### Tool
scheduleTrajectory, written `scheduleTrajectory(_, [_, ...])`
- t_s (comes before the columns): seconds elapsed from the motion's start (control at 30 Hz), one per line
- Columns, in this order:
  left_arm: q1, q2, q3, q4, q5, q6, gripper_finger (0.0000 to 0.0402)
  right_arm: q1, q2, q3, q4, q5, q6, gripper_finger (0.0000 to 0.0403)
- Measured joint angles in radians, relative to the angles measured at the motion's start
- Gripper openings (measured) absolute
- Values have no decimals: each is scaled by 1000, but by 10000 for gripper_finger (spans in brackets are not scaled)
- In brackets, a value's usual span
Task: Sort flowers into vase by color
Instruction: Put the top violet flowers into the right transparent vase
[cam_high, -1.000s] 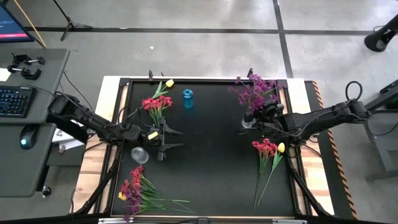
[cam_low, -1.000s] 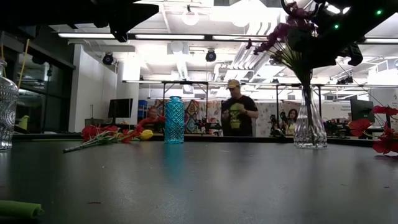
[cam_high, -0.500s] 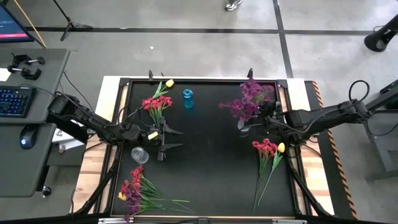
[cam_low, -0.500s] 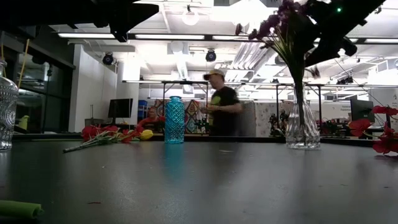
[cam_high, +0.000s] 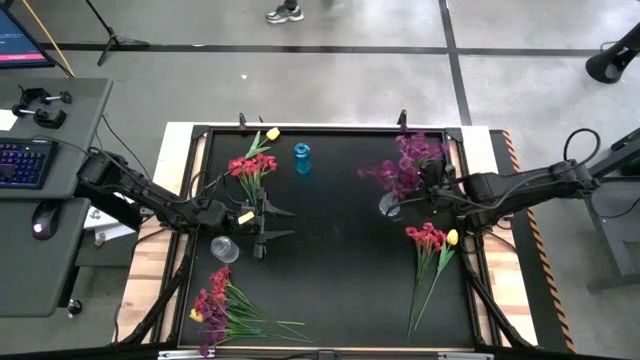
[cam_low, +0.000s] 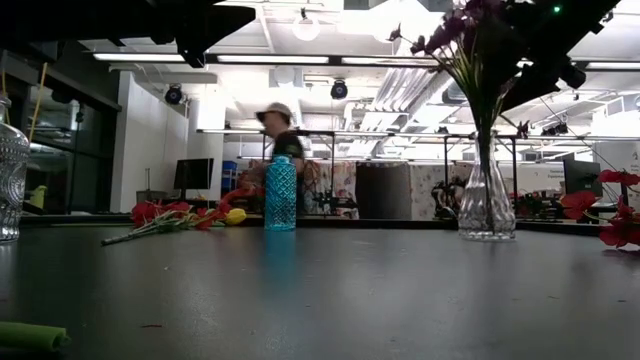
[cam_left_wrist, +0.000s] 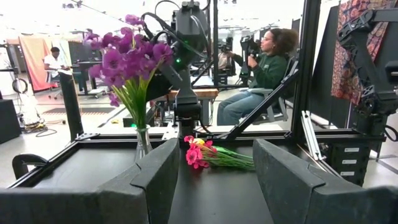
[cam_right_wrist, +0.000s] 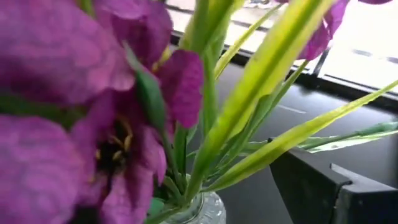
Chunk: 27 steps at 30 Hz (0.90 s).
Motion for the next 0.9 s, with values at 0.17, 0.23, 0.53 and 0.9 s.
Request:
scheduleTrajectory(0.17, [0, 0, 0, 0, 0, 0, 193, 0, -32, 0, 33, -65, -50, 266])
scheduleTrajectory(0.23, [0, 0, 0, 0, 0, 0, 193, 0, -50, 0, 42, -99, -62, 266])
scheduleTrajectory(0.53, [0, 0, 0, 1, 0, -6, 193, 0, -123, 0, 53, -179, -38, 266])
scheduleTrajectory(0.9, [62, 276, 71, 192, 14, -97, 193, -7, -106, 0, 191, -160, -143, 266])
